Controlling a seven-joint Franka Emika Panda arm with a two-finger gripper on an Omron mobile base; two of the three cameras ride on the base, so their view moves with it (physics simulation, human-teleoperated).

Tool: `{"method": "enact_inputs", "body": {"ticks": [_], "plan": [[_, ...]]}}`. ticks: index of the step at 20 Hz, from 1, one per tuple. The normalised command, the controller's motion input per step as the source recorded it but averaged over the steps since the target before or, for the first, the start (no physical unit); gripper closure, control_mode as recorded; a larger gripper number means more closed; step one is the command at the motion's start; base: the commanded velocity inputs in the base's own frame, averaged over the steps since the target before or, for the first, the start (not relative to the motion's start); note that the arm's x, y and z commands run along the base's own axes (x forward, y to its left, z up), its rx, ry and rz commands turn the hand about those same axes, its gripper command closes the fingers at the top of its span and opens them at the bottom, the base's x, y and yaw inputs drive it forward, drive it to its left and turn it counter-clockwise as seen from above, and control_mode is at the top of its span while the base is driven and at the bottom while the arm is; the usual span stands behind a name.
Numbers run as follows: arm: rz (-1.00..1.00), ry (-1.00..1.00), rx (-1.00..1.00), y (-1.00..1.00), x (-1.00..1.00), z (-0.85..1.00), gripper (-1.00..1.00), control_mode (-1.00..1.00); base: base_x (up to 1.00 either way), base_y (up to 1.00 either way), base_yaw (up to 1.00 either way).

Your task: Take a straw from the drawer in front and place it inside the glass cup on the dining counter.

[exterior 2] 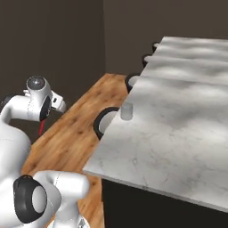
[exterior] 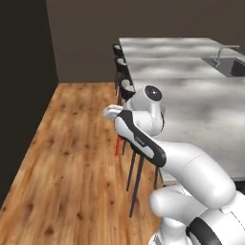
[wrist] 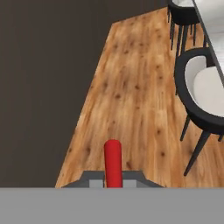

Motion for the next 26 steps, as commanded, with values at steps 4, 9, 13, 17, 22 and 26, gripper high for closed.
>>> {"method": "enact_inputs", "body": {"ticks": [4, 9, 13, 17, 22, 26], "plan": [[0.0, 0.0, 0.0, 0.0, 0.0, 0.0, 1.0, 1.0, 0.0, 0.6, -0.49], [0.0, 0.0, 0.0, 0.0, 0.0, 0.0, 1.0, 1.0, -0.18, 0.76, -0.43], [0.0, 0.0, 0.0, 0.0, 0.0, 0.0, 1.0, 1.0, -0.11, 0.81, -0.41], [0.0, 0.0, 0.0, 0.0, 0.0, 0.0, 1.0, 1.0, 0.0, 0.69, -0.47], [0.0, 0.0, 0.0, 0.0, 0.0, 0.0, 1.0, 1.0, 0.0, 0.59, -0.54], [0.0, 0.0, 0.0, 0.0, 0.0, 0.0, 1.0, 1.0, 0.0, 0.53, -0.61]]}}
